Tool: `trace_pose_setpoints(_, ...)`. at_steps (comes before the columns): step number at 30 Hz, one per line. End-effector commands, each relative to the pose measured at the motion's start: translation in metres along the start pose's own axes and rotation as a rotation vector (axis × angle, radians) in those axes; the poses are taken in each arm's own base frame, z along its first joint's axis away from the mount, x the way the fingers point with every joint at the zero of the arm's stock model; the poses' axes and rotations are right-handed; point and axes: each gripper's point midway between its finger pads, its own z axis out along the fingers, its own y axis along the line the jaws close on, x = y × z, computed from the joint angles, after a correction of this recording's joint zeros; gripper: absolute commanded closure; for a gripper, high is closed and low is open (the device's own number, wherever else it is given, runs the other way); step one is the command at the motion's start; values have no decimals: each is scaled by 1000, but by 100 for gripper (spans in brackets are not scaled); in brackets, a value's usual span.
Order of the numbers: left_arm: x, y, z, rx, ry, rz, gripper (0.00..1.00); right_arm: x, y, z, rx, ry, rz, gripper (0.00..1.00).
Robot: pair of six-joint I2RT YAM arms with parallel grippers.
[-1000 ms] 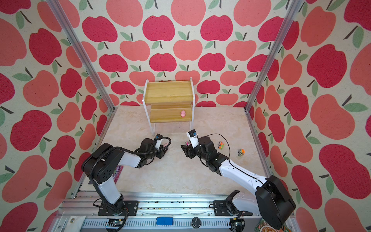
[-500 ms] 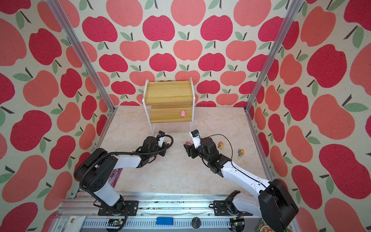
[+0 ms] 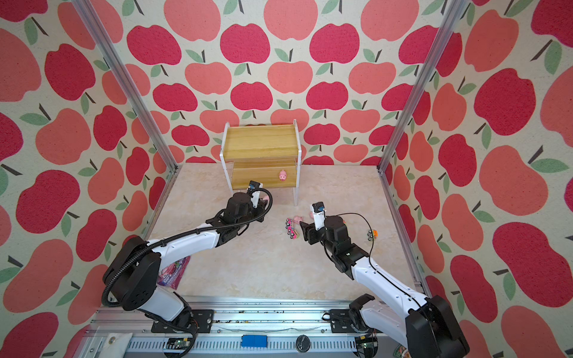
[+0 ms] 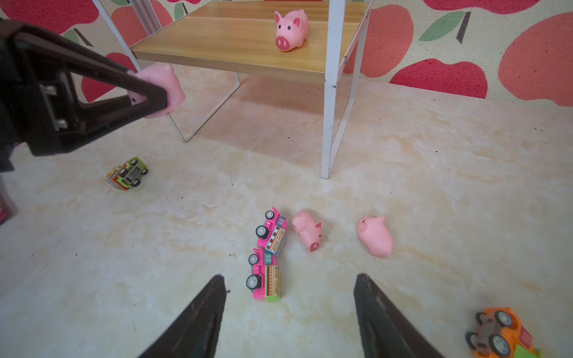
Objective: Organize plastic toys on shelves
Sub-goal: Pick up the plastic toy from the center of the table, then place the plastic toy on the shelf.
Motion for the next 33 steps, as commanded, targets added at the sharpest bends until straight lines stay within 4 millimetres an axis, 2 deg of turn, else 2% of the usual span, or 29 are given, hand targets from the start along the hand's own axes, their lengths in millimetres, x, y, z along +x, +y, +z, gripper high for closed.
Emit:
trace_pose_setpoints(1,-5,10,9,-78,30,-31,76,-3,-1,-5,-10,-40,20,31)
trace_pose_setpoints(16,-42,24,55,-251,-12,-92,75,-16,9,-19,-68,-163,-61,32)
trace_pose_setpoints(33,-59,35,96,-341,-36,-77,74,-17,12,-31,-86,-213,-53,32)
